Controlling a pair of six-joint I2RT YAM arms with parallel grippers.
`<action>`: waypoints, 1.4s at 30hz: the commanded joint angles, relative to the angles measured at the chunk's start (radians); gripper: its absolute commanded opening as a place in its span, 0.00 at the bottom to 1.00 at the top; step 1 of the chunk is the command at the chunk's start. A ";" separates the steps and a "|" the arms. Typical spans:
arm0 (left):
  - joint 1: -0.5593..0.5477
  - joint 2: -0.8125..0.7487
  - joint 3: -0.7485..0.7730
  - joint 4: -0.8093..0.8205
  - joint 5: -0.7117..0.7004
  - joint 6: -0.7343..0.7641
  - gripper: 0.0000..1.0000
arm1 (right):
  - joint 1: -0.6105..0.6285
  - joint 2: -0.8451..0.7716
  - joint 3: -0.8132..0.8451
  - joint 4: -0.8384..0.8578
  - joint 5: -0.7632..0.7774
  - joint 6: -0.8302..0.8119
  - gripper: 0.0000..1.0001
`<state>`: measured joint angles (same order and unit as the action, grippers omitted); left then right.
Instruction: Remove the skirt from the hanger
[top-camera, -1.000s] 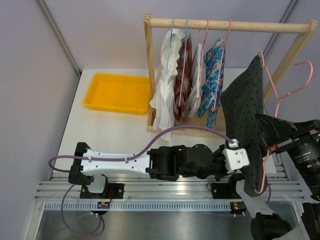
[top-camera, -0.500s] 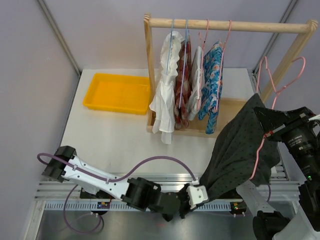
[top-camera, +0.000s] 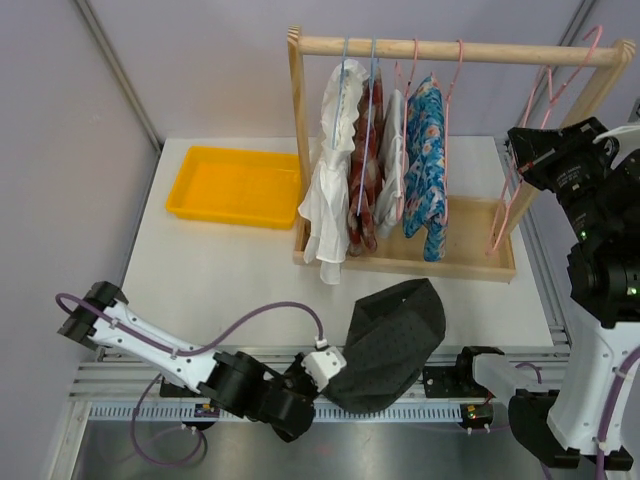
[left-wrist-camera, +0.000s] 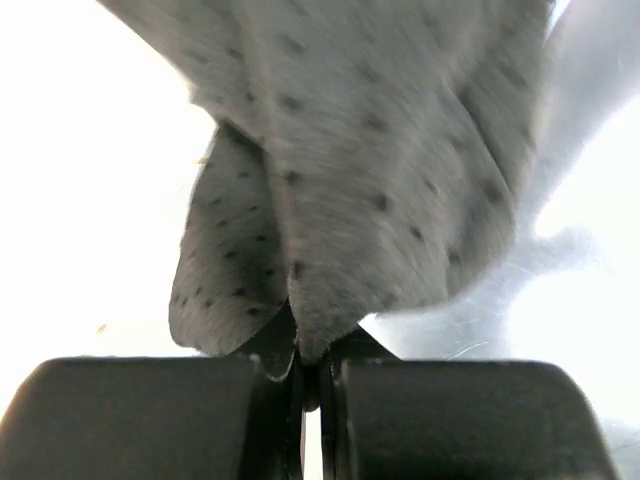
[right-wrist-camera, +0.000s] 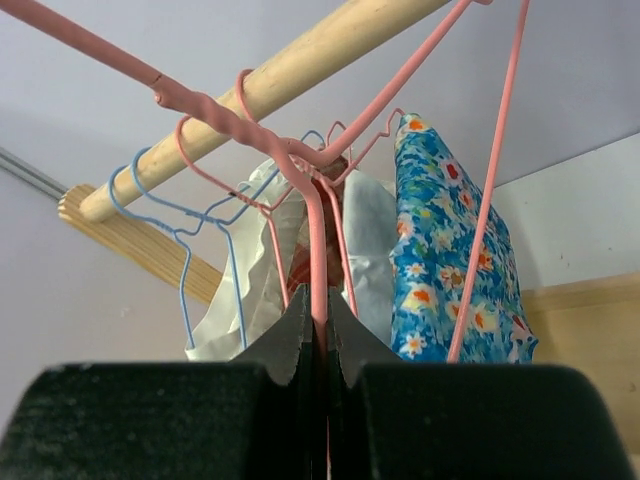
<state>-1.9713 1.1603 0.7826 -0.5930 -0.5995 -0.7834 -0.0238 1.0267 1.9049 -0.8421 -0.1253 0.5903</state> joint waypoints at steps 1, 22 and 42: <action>0.002 -0.120 0.073 -0.223 -0.186 -0.147 0.00 | 0.005 0.056 0.019 0.142 0.030 -0.029 0.00; 0.613 -0.298 0.725 -0.340 -0.335 0.645 0.00 | -0.008 0.239 -0.188 0.264 -0.033 -0.020 0.00; 1.701 0.567 1.701 -0.067 0.351 0.800 0.00 | -0.015 0.070 -0.283 0.104 0.153 -0.104 0.99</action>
<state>-0.3157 1.6550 2.3501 -0.7677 -0.3840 0.0460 -0.0338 1.1469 1.6379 -0.7162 -0.0235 0.5159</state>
